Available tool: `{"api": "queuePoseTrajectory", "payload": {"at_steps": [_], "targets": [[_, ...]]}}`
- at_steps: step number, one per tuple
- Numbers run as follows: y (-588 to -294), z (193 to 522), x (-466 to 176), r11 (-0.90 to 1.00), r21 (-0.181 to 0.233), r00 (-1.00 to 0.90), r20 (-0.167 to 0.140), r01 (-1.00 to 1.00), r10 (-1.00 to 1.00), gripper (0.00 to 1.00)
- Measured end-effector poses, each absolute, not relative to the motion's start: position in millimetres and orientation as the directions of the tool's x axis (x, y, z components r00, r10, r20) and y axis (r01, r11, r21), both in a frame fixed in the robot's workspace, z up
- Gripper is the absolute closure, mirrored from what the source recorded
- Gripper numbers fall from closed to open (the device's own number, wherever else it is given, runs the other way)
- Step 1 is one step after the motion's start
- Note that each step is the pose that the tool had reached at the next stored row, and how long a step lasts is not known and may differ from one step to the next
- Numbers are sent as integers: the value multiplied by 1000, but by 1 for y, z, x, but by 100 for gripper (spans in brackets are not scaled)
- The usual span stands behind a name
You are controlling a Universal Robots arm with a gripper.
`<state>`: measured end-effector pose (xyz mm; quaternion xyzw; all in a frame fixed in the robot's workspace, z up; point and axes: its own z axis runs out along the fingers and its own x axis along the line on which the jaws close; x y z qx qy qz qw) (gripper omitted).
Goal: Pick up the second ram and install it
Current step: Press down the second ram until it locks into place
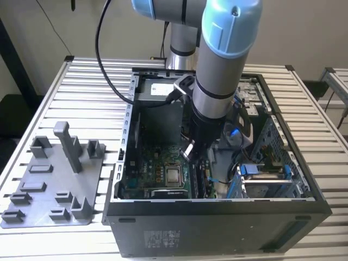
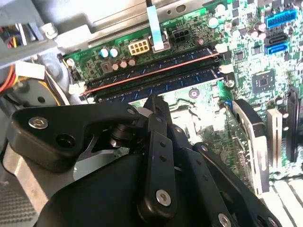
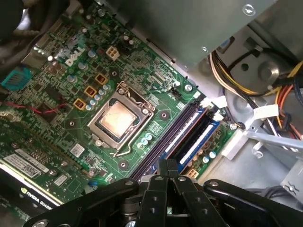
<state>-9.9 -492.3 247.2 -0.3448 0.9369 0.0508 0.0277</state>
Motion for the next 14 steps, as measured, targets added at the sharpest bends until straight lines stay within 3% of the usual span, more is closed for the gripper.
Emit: {"api": "queuePoseTrajectory", "payload": {"at_steps": [14], "targets": [[-492,247,-10,588,59,-591,-102,-807,-800,89]]}}
